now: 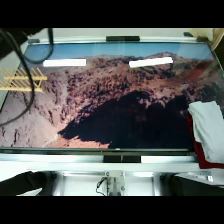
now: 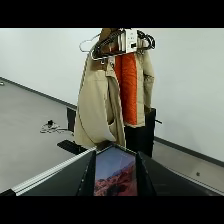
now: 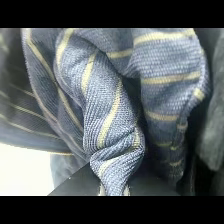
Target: Fold the shirts.
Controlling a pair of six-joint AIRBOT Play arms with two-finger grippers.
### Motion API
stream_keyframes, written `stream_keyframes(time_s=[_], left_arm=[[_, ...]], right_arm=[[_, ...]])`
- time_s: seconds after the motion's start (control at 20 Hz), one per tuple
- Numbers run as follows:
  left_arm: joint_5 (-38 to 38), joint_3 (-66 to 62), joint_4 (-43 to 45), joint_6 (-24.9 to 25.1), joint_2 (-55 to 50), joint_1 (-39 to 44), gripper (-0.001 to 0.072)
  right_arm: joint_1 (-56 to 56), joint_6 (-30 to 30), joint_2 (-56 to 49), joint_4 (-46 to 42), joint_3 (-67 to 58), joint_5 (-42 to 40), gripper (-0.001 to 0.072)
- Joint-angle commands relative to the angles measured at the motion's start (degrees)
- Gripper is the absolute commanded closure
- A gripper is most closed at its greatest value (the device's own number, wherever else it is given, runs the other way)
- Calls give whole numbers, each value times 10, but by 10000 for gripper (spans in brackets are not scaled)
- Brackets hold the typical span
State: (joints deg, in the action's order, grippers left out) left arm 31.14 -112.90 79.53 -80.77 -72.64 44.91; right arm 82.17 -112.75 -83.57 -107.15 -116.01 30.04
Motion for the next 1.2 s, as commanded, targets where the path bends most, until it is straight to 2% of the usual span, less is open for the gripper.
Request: stream_keyframes(time_s=[0.0,0.15,0.45,0.55,0.75,1.05,1.1,1.15], left_arm=[[14,0,0,0,0,0,375],[38,0,0,0,0,-1,375],[40,0,0,-1,0,-3,375],[41,0,0,-12,0,-3,436],[41,0,0,-29,0,-2,436],[41,0,0,-29,0,-2,436],[41,0,0,-29,0,-2,436],[40,0,3,-25,0,-3,436]], right_arm=[[3,1,10,38,-1,-73,625],[3,1,12,51,-7,-89,626],[3,-6,-20,84,-7,-73,626],[3,-6,-31,103,-7,-68,626],[3,5,-44,107,-7,-69,625],[3,10,-41,109,-7,-45,606],[3,10,-37,109,-7,-48,467],[3,16,-35,109,-7,-50,209]])
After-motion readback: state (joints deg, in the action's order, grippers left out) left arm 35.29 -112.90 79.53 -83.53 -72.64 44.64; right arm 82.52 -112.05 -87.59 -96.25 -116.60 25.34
